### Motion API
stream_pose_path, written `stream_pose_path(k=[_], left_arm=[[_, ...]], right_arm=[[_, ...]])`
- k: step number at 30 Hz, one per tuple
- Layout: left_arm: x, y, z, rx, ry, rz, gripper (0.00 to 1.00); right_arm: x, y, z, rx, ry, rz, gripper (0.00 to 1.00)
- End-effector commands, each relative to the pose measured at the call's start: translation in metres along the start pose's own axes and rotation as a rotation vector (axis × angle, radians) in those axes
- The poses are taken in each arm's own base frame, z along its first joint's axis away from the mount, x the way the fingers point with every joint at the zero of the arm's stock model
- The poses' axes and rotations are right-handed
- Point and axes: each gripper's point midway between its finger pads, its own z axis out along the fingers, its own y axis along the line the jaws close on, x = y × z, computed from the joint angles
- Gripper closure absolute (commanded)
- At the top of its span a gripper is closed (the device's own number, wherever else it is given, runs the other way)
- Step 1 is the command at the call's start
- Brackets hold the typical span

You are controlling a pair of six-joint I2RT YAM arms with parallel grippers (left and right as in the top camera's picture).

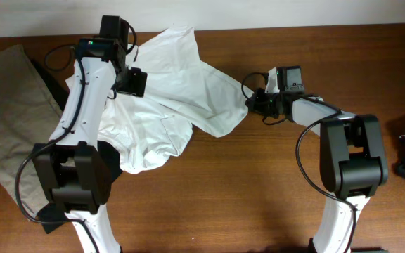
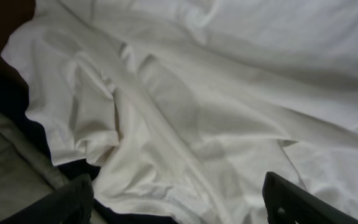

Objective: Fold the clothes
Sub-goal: 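Stretch the shirt between both grippers and lay it flat on the table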

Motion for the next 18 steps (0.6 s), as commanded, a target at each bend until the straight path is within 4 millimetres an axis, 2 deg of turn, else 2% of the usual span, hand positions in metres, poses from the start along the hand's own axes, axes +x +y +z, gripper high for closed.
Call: stream_pose_path(k=[1,2,3,4,5,7,8,9,10,12,15,16,18], left_arm=[[0.01,-0.009,-0.015,0.061,0.024,0.013,0.14],[0.013,-0.014,-0.015,0.09,0.034,0.014,0.14],[0.015,-0.02,-0.016,0.121,0.042,0.014,0.14],[0.019,-0.026,-0.017,0.158,0.055,0.014,0.14],[0.023,-0.032,-0.018,0.193,0.072,0.014,0.14],[0.032,-0.043,-0.021,0.244,0.107,0.02,0.15],[0.038,-0.048,-0.022,0.254,0.133,0.026,0.15],[0.044,-0.053,-0.022,0.259,0.157,0.039,0.15],[0.05,-0.06,-0.019,0.263,0.179,0.053,0.15],[0.071,-0.079,-0.008,0.274,0.25,0.096,0.15],[0.109,-0.103,0.021,0.283,0.354,0.148,0.15],[0.133,-0.114,0.04,0.283,0.408,0.159,0.15],[0.157,-0.124,0.054,0.278,0.456,0.159,0.15]], right_arm=[[-0.018,0.007,-0.029,-0.033,-0.041,0.004,0.96],[-0.03,0.009,-0.049,-0.033,-0.078,-0.016,0.96],[-0.046,0.011,-0.08,-0.022,-0.135,-0.036,0.96],[-0.061,0.008,-0.117,0.016,-0.204,-0.039,0.96],[-0.074,-0.003,-0.164,0.086,-0.287,-0.01,0.96],[-0.08,-0.021,-0.233,0.177,-0.392,0.052,0.96],[-0.077,-0.028,-0.262,0.207,-0.424,0.057,0.96],[-0.072,-0.034,-0.283,0.232,-0.442,0.058,0.96],[-0.065,-0.041,-0.299,0.256,-0.448,0.073,0.96],[-0.056,-0.053,-0.31,0.283,-0.439,0.12,0.96],[-0.044,-0.063,-0.309,0.313,-0.393,0.136,0.96],[-0.04,-0.068,-0.31,0.338,-0.38,0.15,0.96],[-0.036,-0.075,-0.311,0.379,-0.371,0.166,0.95]])
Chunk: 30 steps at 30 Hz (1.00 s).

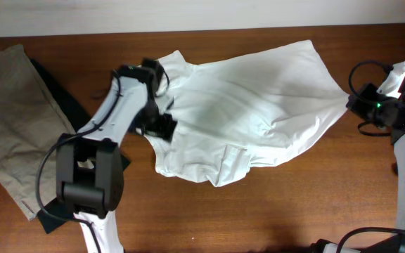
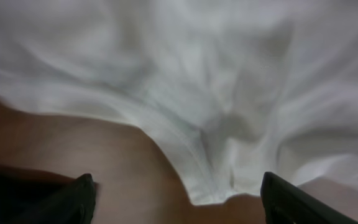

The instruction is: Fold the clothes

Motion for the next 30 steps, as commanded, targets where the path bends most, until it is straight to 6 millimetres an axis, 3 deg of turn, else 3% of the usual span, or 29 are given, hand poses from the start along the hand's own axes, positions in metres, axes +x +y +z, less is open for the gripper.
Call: stream_pose_path(k=[1,4,6,7,8,11,15,16,17,18,19,21,22,26,30], left_arm=[[0.035,-0.018,0.045,0.013,0.106,-0.002,0.15],[0.057,-0.029,0.078,0.004,0.155,-0.01,0.27],[0.074,-0.023,0.094,-0.024,0.19,-0.038,0.93],[0.078,-0.016,0.094,-0.055,0.204,-0.058,1.0],[0.085,0.003,0.088,-0.125,0.225,-0.109,1.0],[0.088,0.033,0.066,-0.146,0.183,-0.209,1.0],[0.091,0.085,0.013,-0.177,0.008,-0.373,1.0],[0.092,0.091,0.003,-0.178,-0.028,-0.399,0.98],[0.093,0.094,-0.007,-0.168,-0.063,-0.419,0.78],[0.093,0.092,-0.014,-0.148,-0.089,-0.426,0.7],[0.092,0.087,-0.021,-0.122,-0.118,-0.425,0.52],[0.088,0.066,-0.027,-0.051,-0.143,-0.369,0.49],[0.083,0.044,-0.026,0.002,-0.14,-0.315,0.48],[0.076,-0.012,-0.009,0.014,-0.127,-0.099,0.45],[0.076,-0.059,0.04,0.01,-0.156,0.08,0.35]], right_arm=[[0.001,-0.013,-0.001,0.07,-0.002,-0.01,0.95],[0.004,-0.015,-0.001,0.077,0.012,-0.005,0.94],[0.006,-0.021,-0.002,0.11,0.017,-0.001,0.94],[0.007,-0.024,-0.002,0.13,0.021,0.001,0.94],[0.011,-0.031,-0.003,0.168,0.033,0.006,0.95],[0.028,-0.048,-0.008,0.259,0.093,0.03,0.96],[0.06,-0.067,-0.02,0.372,0.216,0.052,0.96],[0.067,-0.068,-0.022,0.38,0.245,0.058,0.92],[0.072,-0.069,-0.024,0.386,0.269,0.062,0.87],[0.076,-0.069,-0.025,0.389,0.282,0.065,0.82],[0.079,-0.07,-0.026,0.393,0.295,0.068,0.61],[0.078,-0.07,-0.026,0.392,0.294,0.068,0.48],[0.078,-0.07,-0.026,0.392,0.294,0.068,0.47],[0.078,-0.07,-0.026,0.392,0.294,0.068,0.47],[0.079,-0.07,-0.026,0.392,0.295,0.068,0.47]])
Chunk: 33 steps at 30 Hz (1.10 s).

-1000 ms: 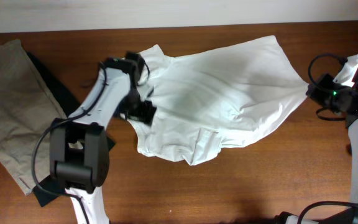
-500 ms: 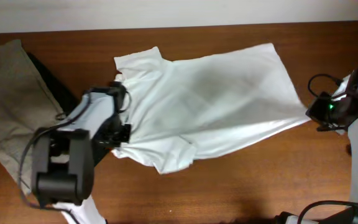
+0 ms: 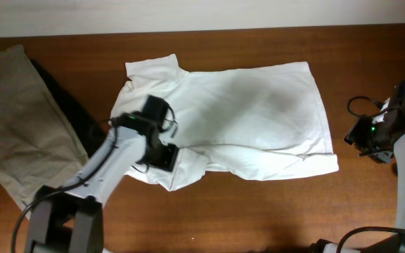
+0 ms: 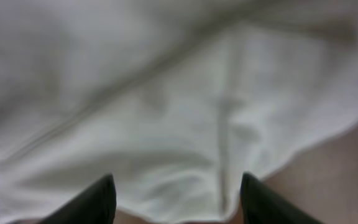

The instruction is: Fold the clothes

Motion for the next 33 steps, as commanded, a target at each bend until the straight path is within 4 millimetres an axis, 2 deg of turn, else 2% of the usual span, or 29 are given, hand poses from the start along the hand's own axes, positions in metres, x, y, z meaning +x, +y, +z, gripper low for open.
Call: stream_pose_path(k=[1,3,4,5,7,9,14,15,17,18,19,21,23,25,27,28,29,30,31,32,33], left_arm=[[0.02,-0.03,0.027,0.025,0.019,0.124,0.33],[0.024,-0.042,0.032,0.029,0.018,0.193,0.33],[0.027,-0.046,0.034,0.03,0.023,0.21,0.36],[0.029,-0.051,0.035,0.037,0.029,0.222,0.44],[0.034,-0.058,0.035,0.061,0.042,0.236,0.72],[0.042,-0.056,0.035,0.056,0.077,0.233,1.0],[0.076,-0.05,0.029,0.04,0.218,0.18,1.0],[0.083,-0.053,0.027,0.063,0.247,0.171,1.0],[0.103,-0.051,0.016,0.069,0.334,0.136,1.0],[0.116,-0.047,0.002,0.055,0.396,0.086,1.0],[0.121,-0.045,-0.006,0.056,0.409,0.058,1.0],[0.12,-0.053,-0.018,0.102,0.374,0.04,1.0],[0.125,-0.053,-0.028,0.1,0.359,0.014,1.0],[0.127,-0.053,-0.036,0.1,0.341,0.003,1.0],[0.125,-0.053,-0.039,0.101,0.316,-0.008,0.99],[0.125,-0.053,-0.039,0.1,0.314,-0.013,1.0],[0.125,-0.053,-0.039,0.099,0.312,-0.014,1.0],[0.122,-0.053,-0.039,0.101,0.303,-0.013,1.0],[0.12,-0.054,-0.038,0.102,0.295,-0.012,0.97],[0.119,-0.054,-0.038,0.103,0.291,-0.012,0.91],[0.119,-0.054,-0.038,0.104,0.288,-0.011,0.88]], right_arm=[[-0.002,-0.004,-0.002,0.018,-0.01,0.009,0.47],[-0.002,-0.004,-0.002,0.018,-0.009,0.009,0.47],[-0.001,-0.004,-0.002,0.019,-0.007,0.009,0.47],[0.0,-0.004,-0.002,0.02,-0.004,0.01,0.47],[0.0,-0.004,-0.002,0.021,-0.001,0.009,0.47],[0.0,-0.004,-0.002,0.021,-0.001,0.009,0.47],[0.004,-0.006,0.002,0.024,0.011,0.01,0.47],[0.005,-0.006,0.002,0.025,0.015,0.01,0.47],[0.006,-0.006,0.005,0.027,0.025,0.011,0.47],[0.009,-0.007,0.009,0.033,0.047,0.011,0.47],[0.012,-0.008,0.015,0.038,0.07,0.012,0.47],[0.024,-0.012,0.032,0.051,0.129,0.016,0.47],[0.035,-0.016,0.05,0.064,0.178,0.019,0.47],[0.047,-0.01,0.07,0.019,0.227,0.027,0.47],[0.057,-0.015,0.09,0.038,0.25,0.08,0.46],[0.062,-0.017,0.099,0.044,0.258,0.091,0.44],[0.072,-0.02,0.115,0.049,0.273,0.12,0.36],[0.077,-0.021,0.128,0.039,0.264,0.12,0.34],[0.08,-0.021,0.136,0.027,0.255,0.121,0.36],[0.083,-0.022,0.14,0.026,0.254,0.121,0.42],[0.084,-0.023,0.141,0.029,0.255,0.121,0.74]])
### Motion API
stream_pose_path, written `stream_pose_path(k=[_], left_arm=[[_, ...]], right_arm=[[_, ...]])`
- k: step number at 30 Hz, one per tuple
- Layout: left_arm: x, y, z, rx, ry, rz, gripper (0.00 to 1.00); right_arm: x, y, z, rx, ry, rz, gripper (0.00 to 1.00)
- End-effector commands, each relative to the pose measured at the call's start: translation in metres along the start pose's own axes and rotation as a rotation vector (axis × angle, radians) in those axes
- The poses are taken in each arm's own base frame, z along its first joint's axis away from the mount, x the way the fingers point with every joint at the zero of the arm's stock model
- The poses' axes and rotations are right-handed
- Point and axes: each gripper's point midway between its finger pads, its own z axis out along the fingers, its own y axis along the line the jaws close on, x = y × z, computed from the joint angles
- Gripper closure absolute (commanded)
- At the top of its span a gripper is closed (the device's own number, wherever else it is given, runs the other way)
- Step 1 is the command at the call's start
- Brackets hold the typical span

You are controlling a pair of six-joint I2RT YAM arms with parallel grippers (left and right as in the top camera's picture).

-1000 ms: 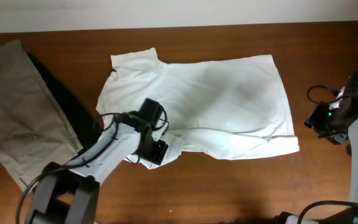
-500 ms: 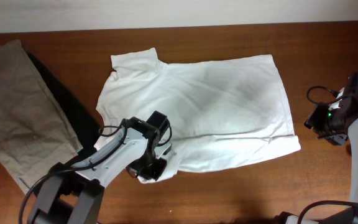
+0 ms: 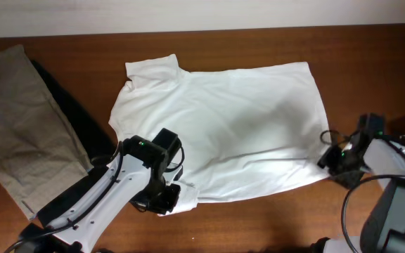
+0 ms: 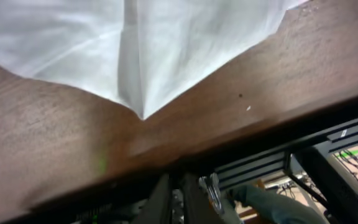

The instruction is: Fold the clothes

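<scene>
A white shirt (image 3: 223, 123) lies spread flat on the brown table (image 3: 259, 218), collar end to the left and hem to the right. My left gripper (image 3: 166, 202) sits at the shirt's lower left corner, near the table's front edge. In the left wrist view its fingers (image 4: 166, 199) are pressed together and shut; a pointed fold of the shirt (image 4: 143, 112) ends a short way ahead of them, with bare wood between. My right gripper (image 3: 328, 159) is at the lower right hem corner, and its jaws are too small to read.
A beige garment (image 3: 9, 119) lies at the far left on top of a dark garment (image 3: 83, 123). A red object sits at the right edge. The table's front edge (image 4: 241, 134) runs just ahead of the left fingers.
My left gripper has moved nearer the front edge, to the shirt's lower left corner, and shut. My right gripper has come in from the right to the hem corner. The lower hem lies slightly different.
The shirt was bunched at the back, my right gripper holding one end and my left open above it. Then it hung stretched between both arms. Then it lay flat, right gripper apart from it, left open over the sleeve. Now both grippers are at its lower corners.
</scene>
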Motion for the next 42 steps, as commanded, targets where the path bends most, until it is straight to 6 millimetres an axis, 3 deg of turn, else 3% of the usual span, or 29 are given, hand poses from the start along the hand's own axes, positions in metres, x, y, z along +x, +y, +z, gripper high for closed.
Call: stream_pose_path(k=[1,6,8,9,10,11,13,14,17,18,20,22,23,26,27,30,33,37,38,40,42], left_arm=[[-0.005,-0.004,-0.007,0.02,-0.039,-0.006,0.83],[-0.007,-0.004,-0.007,0.022,-0.046,-0.004,0.66],[-0.007,-0.004,-0.007,0.022,-0.046,-0.004,0.55],[-0.007,-0.004,-0.007,0.022,-0.047,-0.004,0.51],[-0.008,-0.004,-0.007,0.022,-0.049,-0.004,0.47],[-0.008,-0.004,-0.007,0.023,-0.05,-0.004,0.46],[-0.013,-0.005,-0.009,0.025,-0.071,0.0,0.46],[-0.021,-0.005,-0.015,0.032,-0.101,-0.006,0.46],[-0.062,0.008,-0.055,0.047,-0.282,-0.058,0.39],[-0.079,0.025,-0.075,0.01,-0.369,-0.101,0.37],[-0.088,0.048,-0.086,-0.006,-0.419,-0.176,0.33],[-0.08,0.061,-0.079,0.02,-0.384,-0.248,0.33],[-0.074,0.058,-0.072,0.059,-0.353,-0.26,0.34],[-0.061,0.032,-0.05,0.164,-0.27,-0.224,0.43],[-0.05,0.018,-0.036,0.184,-0.209,-0.193,0.43],[-0.04,0.002,-0.009,0.167,-0.16,-0.13,0.42],[-0.056,-0.016,0.024,0.162,-0.211,-0.027,0.36],[-0.077,-0.021,0.048,0.16,-0.209,-0.001,0.32],[-0.08,-0.02,0.054,0.159,-0.201,-0.003,0.37],[-0.08,-0.019,0.06,0.158,-0.18,-0.009,0.77],[-0.082,-0.022,0.047,0.157,-0.177,-0.011,1.0]], right_arm=[[0.008,-0.006,0.005,0.022,0.026,0.024,0.96],[0.021,-0.047,-0.045,0.282,0.069,0.068,0.96],[0.022,-0.047,-0.053,0.281,0.05,0.089,0.96],[0.024,-0.048,-0.053,0.282,0.054,0.089,0.84],[0.026,-0.048,-0.054,0.286,0.062,0.088,0.57],[0.026,-0.048,-0.054,0.286,0.062,0.089,0.46],[0.018,-0.045,-0.053,0.272,0.031,0.089,0.39],[0.009,-0.037,-0.054,0.233,0.001,0.086,0.37],[-0.007,0.036,-0.058,-0.165,-0.016,-0.108,0.38],[-0.01,0.049,-0.062,-0.237,-0.024,-0.128,0.38],[-0.009,0.059,-0.065,-0.296,-0.026,-0.166,0.39],[-0.006,0.064,-0.066,-0.326,-0.015,-0.197,0.39],[-0.003,0.063,-0.066,-0.323,-0.003,-0.193,0.39],[0.001,0.062,-0.066,-0.321,0.012,-0.189,0.39],[0.004,0.06,-0.066,-0.317,0.028,-0.185,0.39],[0.011,0.058,-0.065,-0.309,0.057,-0.183,0.39],[0.014,0.057,-0.066,-0.307,0.067,-0.181,0.4],[0.016,0.057,-0.073,-0.31,0.047,-0.201,0.4],[0.015,0.057,-0.077,-0.31,0.031,-0.211,0.4],[0.015,0.057,-0.082,-0.312,0.01,-0.22,0.4],[0.015,0.057,-0.087,-0.316,-0.009,-0.226,0.4]])
